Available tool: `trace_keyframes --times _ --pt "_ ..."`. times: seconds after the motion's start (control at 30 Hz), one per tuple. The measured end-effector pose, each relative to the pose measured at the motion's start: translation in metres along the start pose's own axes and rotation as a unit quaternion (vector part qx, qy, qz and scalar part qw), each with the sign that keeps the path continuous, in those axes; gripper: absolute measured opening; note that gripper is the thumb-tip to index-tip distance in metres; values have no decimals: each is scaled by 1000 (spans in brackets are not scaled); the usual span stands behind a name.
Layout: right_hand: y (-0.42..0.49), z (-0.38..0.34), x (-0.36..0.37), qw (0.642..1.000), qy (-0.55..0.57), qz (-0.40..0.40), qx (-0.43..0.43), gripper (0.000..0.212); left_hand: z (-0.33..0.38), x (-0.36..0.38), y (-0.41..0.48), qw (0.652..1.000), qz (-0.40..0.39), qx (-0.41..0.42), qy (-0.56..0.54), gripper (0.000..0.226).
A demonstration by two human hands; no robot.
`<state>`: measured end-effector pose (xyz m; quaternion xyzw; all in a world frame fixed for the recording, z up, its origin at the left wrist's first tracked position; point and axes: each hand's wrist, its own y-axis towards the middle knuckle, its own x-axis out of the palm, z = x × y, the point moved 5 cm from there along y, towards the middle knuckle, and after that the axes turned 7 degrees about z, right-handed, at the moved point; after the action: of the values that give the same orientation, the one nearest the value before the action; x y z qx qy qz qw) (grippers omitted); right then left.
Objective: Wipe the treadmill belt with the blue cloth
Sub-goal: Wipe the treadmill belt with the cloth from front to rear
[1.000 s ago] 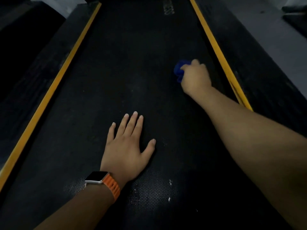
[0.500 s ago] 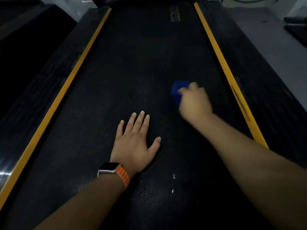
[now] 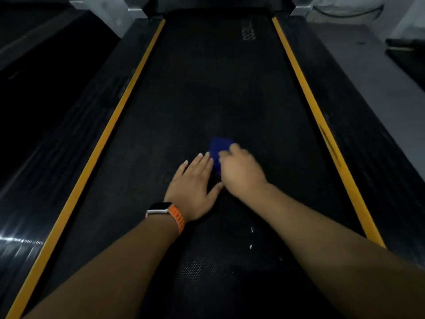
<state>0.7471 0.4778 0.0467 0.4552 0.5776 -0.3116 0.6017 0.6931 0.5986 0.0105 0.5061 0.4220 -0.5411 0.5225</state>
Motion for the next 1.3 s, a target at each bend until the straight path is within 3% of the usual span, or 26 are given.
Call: trace_keyframes --times 0.07,0.1,0.2,0.3,0.37,0.43,0.53,0.6,0.7,0.77,0.9,1.0,1.1,1.17,1.2,1.3 --pt "-1 -1 -4 996 8 -3 -83 25 -33 -7 -3 999 27 -26 -2 86" --pt "3 17 -6 996 -7 4 -86 22 -50 -9 -5 998 34 -56 -2 86" --pt "22 89 -12 997 -41 45 40 20 -74 -11 -11 994 19 -108 12 85" --pt "34 73 -5 993 3 75 88 22 -71 -7 -7 994 15 -110 19 87" --pt "32 20 2 995 74 65 29 24 -72 -6 -8 993 23 -110 22 90" --pt "23 -28 6 986 136 21 -97 25 -74 -5 -9 993 27 -111 29 92" --pt "52 -28 11 974 88 26 -209 23 -73 -5 -9 993 32 -107 27 91" --pt "114 7 19 987 25 60 -150 24 -74 -5 -8 994 32 -107 23 90" --pt "186 46 29 995 41 89 10 26 -74 -6 -9 994 27 -107 19 90" --pt "187 34 34 994 49 89 31 27 -74 -6 -7 994 27 -105 18 90" --pt "96 -19 28 973 143 41 -175 27 -74 -4 -8 994 25 -104 25 91" --pt "102 -11 27 960 100 30 -260 29 -73 -5 -9 994 20 -106 34 90" --pt "177 26 28 991 62 92 -77 28 -72 -6 -8 994 18 -108 20 90" --pt "186 26 29 994 42 98 -11 28 -73 -6 -7 994 21 -109 20 90" --pt "174 14 29 995 53 86 -25 28 -74 -5 -7 994 18 -108 22 90" --pt "94 -28 25 973 144 38 -178 28 -73 -5 -8 994 17 -106 30 90"
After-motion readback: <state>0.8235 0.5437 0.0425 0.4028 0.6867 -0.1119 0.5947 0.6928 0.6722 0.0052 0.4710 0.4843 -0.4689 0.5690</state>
